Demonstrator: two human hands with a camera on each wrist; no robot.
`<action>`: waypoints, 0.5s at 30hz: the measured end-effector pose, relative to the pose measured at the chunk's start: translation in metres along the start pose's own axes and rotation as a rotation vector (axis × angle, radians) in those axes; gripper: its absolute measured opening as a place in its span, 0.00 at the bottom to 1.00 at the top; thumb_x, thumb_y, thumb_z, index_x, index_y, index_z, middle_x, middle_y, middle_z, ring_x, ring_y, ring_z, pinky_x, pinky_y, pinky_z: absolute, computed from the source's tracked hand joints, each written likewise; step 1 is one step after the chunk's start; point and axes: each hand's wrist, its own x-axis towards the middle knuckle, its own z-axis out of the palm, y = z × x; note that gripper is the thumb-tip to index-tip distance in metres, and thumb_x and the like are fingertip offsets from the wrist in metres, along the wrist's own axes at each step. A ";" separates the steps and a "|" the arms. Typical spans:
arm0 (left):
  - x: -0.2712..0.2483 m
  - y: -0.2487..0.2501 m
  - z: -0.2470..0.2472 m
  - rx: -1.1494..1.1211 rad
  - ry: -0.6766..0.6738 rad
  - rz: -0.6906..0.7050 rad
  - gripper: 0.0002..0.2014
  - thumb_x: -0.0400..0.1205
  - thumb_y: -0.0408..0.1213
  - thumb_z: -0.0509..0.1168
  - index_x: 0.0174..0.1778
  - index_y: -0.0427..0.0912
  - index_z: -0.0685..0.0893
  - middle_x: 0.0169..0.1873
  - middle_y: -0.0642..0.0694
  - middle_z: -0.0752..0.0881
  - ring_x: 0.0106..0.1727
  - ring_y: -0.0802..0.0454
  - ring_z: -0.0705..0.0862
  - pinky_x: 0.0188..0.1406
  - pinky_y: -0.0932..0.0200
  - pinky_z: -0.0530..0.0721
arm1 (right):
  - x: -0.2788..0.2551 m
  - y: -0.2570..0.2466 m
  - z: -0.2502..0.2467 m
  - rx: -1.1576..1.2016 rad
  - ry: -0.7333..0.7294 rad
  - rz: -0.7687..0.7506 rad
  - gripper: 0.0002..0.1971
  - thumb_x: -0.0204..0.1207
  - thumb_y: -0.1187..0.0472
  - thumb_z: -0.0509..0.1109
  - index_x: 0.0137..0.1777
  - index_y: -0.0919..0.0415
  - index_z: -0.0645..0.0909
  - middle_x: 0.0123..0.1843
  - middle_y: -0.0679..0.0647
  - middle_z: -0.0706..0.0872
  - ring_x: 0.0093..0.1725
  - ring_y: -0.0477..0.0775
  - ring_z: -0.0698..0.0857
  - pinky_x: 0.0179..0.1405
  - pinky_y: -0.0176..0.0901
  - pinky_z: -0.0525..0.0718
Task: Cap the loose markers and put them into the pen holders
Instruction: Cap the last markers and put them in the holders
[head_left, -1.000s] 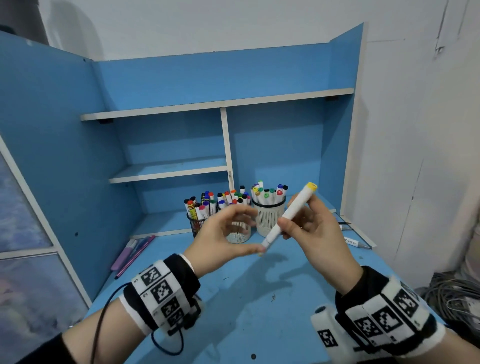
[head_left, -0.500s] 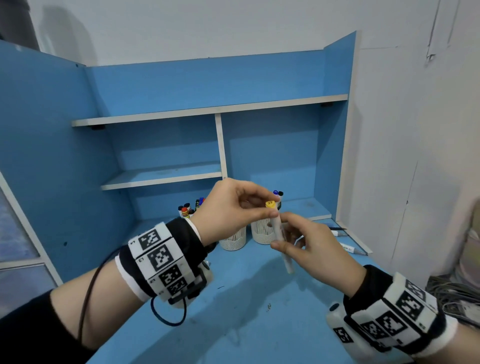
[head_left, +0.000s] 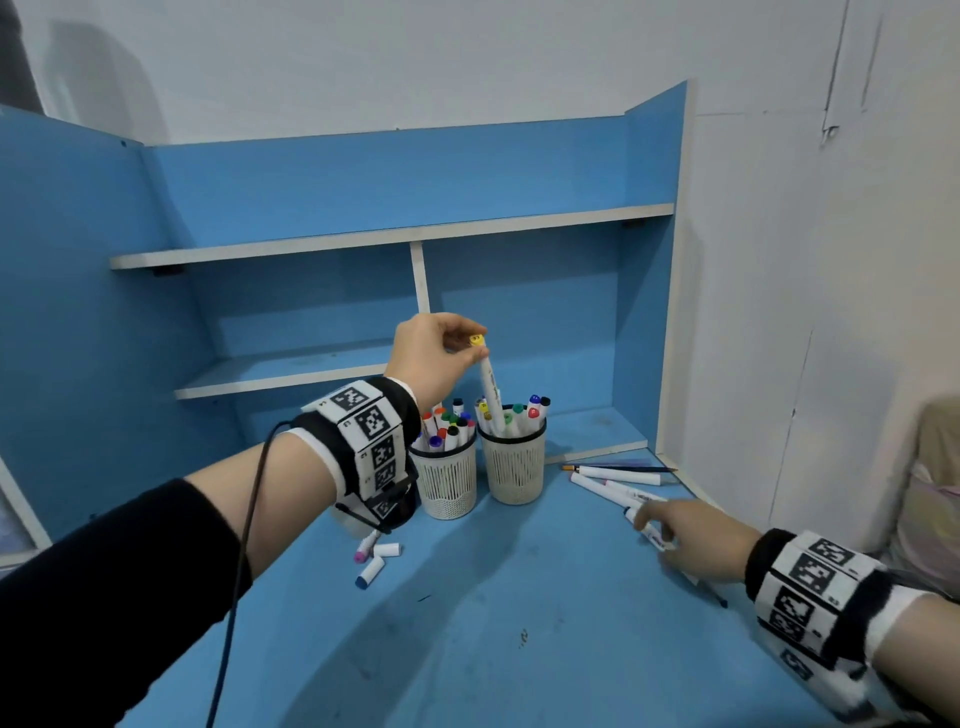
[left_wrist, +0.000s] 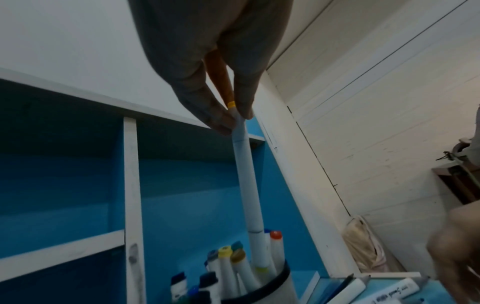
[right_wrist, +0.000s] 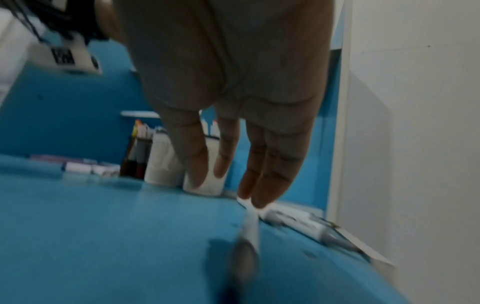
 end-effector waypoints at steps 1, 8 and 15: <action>0.003 -0.002 0.005 0.012 -0.005 -0.007 0.08 0.75 0.34 0.73 0.50 0.41 0.89 0.40 0.51 0.87 0.38 0.62 0.83 0.38 0.82 0.77 | 0.000 0.004 0.001 -0.068 -0.059 0.024 0.17 0.75 0.62 0.66 0.63 0.48 0.74 0.51 0.48 0.74 0.48 0.48 0.73 0.45 0.35 0.70; 0.012 -0.015 0.034 0.045 -0.048 -0.028 0.09 0.77 0.32 0.72 0.53 0.38 0.88 0.44 0.47 0.87 0.44 0.54 0.83 0.49 0.68 0.79 | -0.002 0.006 0.000 -0.255 -0.240 0.095 0.19 0.73 0.72 0.65 0.58 0.51 0.71 0.49 0.48 0.68 0.47 0.50 0.72 0.43 0.36 0.72; 0.020 -0.033 0.057 0.113 -0.114 -0.071 0.10 0.75 0.29 0.72 0.52 0.40 0.87 0.46 0.44 0.88 0.46 0.50 0.85 0.56 0.54 0.85 | 0.002 0.005 -0.008 0.030 -0.123 0.007 0.36 0.67 0.72 0.64 0.70 0.40 0.61 0.39 0.49 0.78 0.39 0.50 0.78 0.43 0.47 0.83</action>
